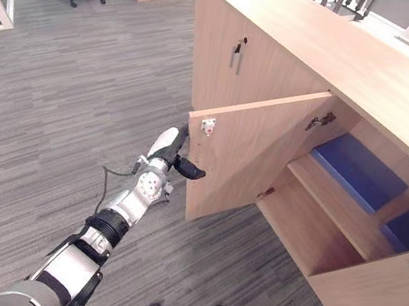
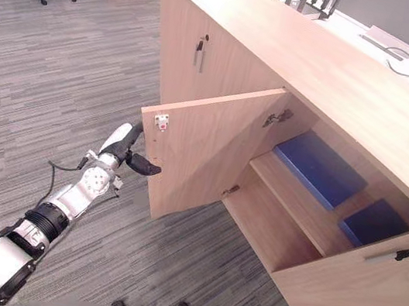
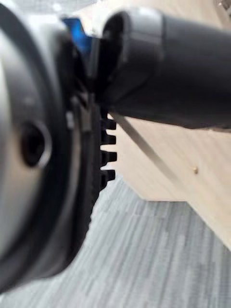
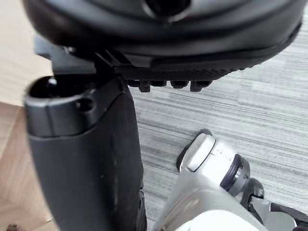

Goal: Walk over to the cabinet, pick up the folder, carry it to the office cabinet, place the folder inside the office cabinet, then close the office cabinet door

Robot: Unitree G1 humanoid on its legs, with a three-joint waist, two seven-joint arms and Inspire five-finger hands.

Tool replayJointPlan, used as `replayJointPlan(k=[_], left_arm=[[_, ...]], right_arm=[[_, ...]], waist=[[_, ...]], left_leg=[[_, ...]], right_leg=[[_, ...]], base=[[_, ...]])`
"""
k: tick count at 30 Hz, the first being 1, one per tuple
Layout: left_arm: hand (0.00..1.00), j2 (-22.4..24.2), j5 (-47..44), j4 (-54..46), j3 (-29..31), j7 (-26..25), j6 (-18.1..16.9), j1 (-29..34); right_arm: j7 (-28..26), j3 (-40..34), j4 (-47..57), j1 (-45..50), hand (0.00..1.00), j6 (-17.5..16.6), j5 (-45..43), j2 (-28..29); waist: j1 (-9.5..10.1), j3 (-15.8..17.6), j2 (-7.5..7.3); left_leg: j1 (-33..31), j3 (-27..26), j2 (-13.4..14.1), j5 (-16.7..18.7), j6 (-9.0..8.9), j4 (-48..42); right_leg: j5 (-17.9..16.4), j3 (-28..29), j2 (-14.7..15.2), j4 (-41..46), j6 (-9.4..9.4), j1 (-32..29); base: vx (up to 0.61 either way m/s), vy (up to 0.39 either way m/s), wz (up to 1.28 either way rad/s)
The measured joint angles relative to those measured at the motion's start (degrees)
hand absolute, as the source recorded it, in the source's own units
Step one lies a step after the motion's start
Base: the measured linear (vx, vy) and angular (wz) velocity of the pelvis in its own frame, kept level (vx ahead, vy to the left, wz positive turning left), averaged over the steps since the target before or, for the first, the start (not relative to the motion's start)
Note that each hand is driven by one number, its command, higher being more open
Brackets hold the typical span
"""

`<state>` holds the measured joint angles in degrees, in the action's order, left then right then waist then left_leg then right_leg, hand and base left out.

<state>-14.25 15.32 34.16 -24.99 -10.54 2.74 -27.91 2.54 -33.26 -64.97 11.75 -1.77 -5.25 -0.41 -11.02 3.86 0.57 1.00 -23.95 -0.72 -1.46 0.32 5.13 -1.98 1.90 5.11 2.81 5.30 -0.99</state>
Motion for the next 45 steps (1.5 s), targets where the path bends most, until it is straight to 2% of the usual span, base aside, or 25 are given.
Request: replayJointPlan(k=[3,5,8,10,13,15,18,22,23,27,28,31,35,38,39,40,42,45], left_arm=[[1.00,0.0,-0.2,-1.6,-4.7,0.0,0.0,0.0],[1.00,-0.2,0.5,-4.4,-10.3,0.5,0.0,0.5],[1.00,-0.4,1.3,-8.8,-17.2,2.0,-0.4,1.3],[1.00,-0.4,4.8,-12.4,-24.3,5.8,-2.9,1.4],[1.00,0.1,5.6,-14.3,-30.0,9.4,-5.8,1.4],[1.00,2.0,6.1,-17.1,-34.1,12.4,-11.5,1.4],[1.00,6.9,6.0,-22.1,-38.3,15.2,-17.6,1.1],[1.00,10.4,5.5,-25.9,-40.2,17.6,-22.0,0.0],[1.00,10.3,5.4,-25.9,-40.3,17.8,-22.8,-0.2],[1.00,2.5,5.8,-24.6,-39.4,18.6,-23.0,0.3],[1.00,-1.0,6.7,-22.1,-38.1,18.7,-22.8,2.1],[1.00,-4.3,9.8,-14.2,-31.7,18.4,-21.7,6.9],[1.00,-5.4,12.4,-5.0,-21.5,16.8,-18.9,11.7],[1.00,-6.4,12.4,-0.5,-13.3,15.2,-16.5,15.4],[1.00,-6.5,12.4,1.1,-8.9,14.3,-15.7,17.2],[1.00,-6.4,12.3,1.8,-6.9,14.0,-15.2,18.0],[1.00,-5.1,11.4,5.6,3.0,12.9,-12.6,22.0],[1.00,-2.1,1.3,11.4,12.6,10.1,-9.1,24.5]], right_arm=[[0.3,0.0,0.1,0.6,1.00,-0.1,-0.2,0.1],[0.5,0.0,0.1,0.9,1.00,-0.3,-0.2,-0.1],[0.6,0.1,0.0,0.9,1.00,-0.3,-0.2,-0.8],[0.6,0.8,0.0,0.8,1.00,-0.3,-0.2,-1.5],[0.6,2.3,0.2,0.7,1.00,-0.5,-0.5,-1.5],[0.7,2.8,0.1,0.7,1.00,-0.6,-0.8,-1.4],[0.7,3.5,0.1,0.7,1.00,-0.6,-0.8,-1.3],[0.7,3.6,-0.1,0.9,1.00,-1.0,-0.8,-1.5],[0.7,4.0,-0.5,0.9,1.00,-1.1,-0.8,-1.6],[0.6,4.7,-0.4,0.9,1.00,-1.1,-0.7,-2.0],[0.6,4.9,-0.4,1.1,1.00,-1.1,-0.7,-2.2],[0.6,7.3,-0.4,1.0,1.00,-1.1,-0.7,-2.6],[0.6,9.2,-0.5,1.0,1.00,-1.1,-0.6,-3.2],[0.5,9.2,-0.4,0.8,1.00,-1.2,-0.7,-2.2],[0.5,9.2,-0.5,0.7,1.00,-1.2,-0.6,-1.9],[0.5,9.2,-0.5,0.6,1.00,-1.2,-0.6,-1.8],[0.2,9.1,-0.5,0.6,1.00,-1.2,-0.6,-1.3],[0.2,9.0,-0.5,0.7,1.00,-1.1,-0.5,-1.3]], waist=[[0.18,0.0,0.04],[1.75,0.0,0.04],[2.36,-0.1,0.11],[2.57,-0.2,0.29],[1.86,-0.6,0.27],[0.54,-1.7,0.14],[-1.24,-2.9,0.37],[-1.87,-3.7,0.92],[-1.77,-4.1,1.11],[-1.72,-4.1,1.13],[-1.69,-4.1,1.45],[-1.50,-4.0,1.13],[-0.89,-3.8,0.69],[-0.29,-3.1,-0.27],[-0.15,-2.7,-1.02],[-0.12,-2.5,-1.36],[0.19,-2.2,-2.05],[1.07,-1.9,-2.00]], left_leg=[[-0.7,0.8,-0.6,0.3,0.38,0.1],[-0.9,0.6,-1.2,0.7,0.97,0.1],[-1.2,1.1,-2.2,1.0,1.36,0.1],[-1.6,1.2,-3.1,1.2,1.65,0.1],[-1.6,0.1,-3.2,1.6,2.34,0.0],[-1.6,-1.4,-3.4,2.1,2.96,-0.1],[-1.2,-2.3,-3.3,1.9,3.40,-0.2],[-0.4,-2.3,-2.5,2.0,3.27,-0.1],[-0.4,-2.3,-2.4,2.1,2.97,0.0],[1.2,-2.1,-2.5,1.6,2.17,0.1],[1.6,-1.7,-2.3,1.3,1.83,0.1],[1.1,-1.2,-1.7,0.7,1.22,0.1],[0.2,-1.1,-1.6,0.6,1.14,0.1],[0.3,-1.1,-1.9,0.9,1.29,0.1],[0.3,-1.1,-1.9,0.9,1.29,0.1],[0.4,-1.1,-1.9,0.9,1.31,0.1],[0.6,-1.0,-1.9,0.9,1.57,0.1],[1.5,-0.6,-2.1,0.8,1.58,-0.1]], right_leg=[[1.0,-0.1,0.6,0.1,0.91,-0.4],[1.8,-0.1,1.2,0.3,1.14,-0.8],[2.2,-0.2,2.2,1.0,1.60,-1.2],[2.4,-0.2,3.0,1.5,1.92,-1.8],[2.8,-0.2,3.1,1.6,2.10,-2.3],[2.9,-0.2,3.1,0.9,2.02,-2.5],[2.8,-0.1,3.0,-0.2,1.94,-2.0],[2.5,0.0,2.4,-0.2,1.45,-1.5],[2.2,0.0,2.3,-0.2,1.21,-1.5],[-0.3,-1.3,2.6,-0.2,0.48,-0.1],[-1.1,-1.7,2.3,0.0,-0.01,0.3],[-1.3,-2.4,2.0,-0.4,0.12,0.3],[-1.2,-3.0,1.8,-2.0,0.01,0.3],[-0.3,-3.0,1.7,-2.0,-0.27,0.5],[-0.1,-3.0,1.7,-2.2,-0.02,0.6],[0.0,-3.0,1.7,-2.4,0.11,0.7],[0.3,-3.1,1.7,-3.2,0.04,1.5],[0.2,-3.1,1.7,-3.9,-0.10,2.6]], base=[[-0.07,0.075,0.15],[-0.06,0.084,0.02],[-0.03,0.085,0.15],[0.01,0.083,0.04],[0.05,0.031,-0.22],[0.09,-0.031,-0.39],[0.11,-0.084,-0.27],[0.07,-0.121,-0.13],[0.00,-0.122,0.02],[-0.04,-0.122,0.03],[-0.07,-0.093,0.11],[-0.06,-0.081,0.11],[-0.01,-0.020,0.01],[0.05,-0.013,0.02],[0.07,-0.018,0.00],[0.08,-0.022,0.01],[0.10,-0.030,0.03],[0.10,-0.033,-0.05]])
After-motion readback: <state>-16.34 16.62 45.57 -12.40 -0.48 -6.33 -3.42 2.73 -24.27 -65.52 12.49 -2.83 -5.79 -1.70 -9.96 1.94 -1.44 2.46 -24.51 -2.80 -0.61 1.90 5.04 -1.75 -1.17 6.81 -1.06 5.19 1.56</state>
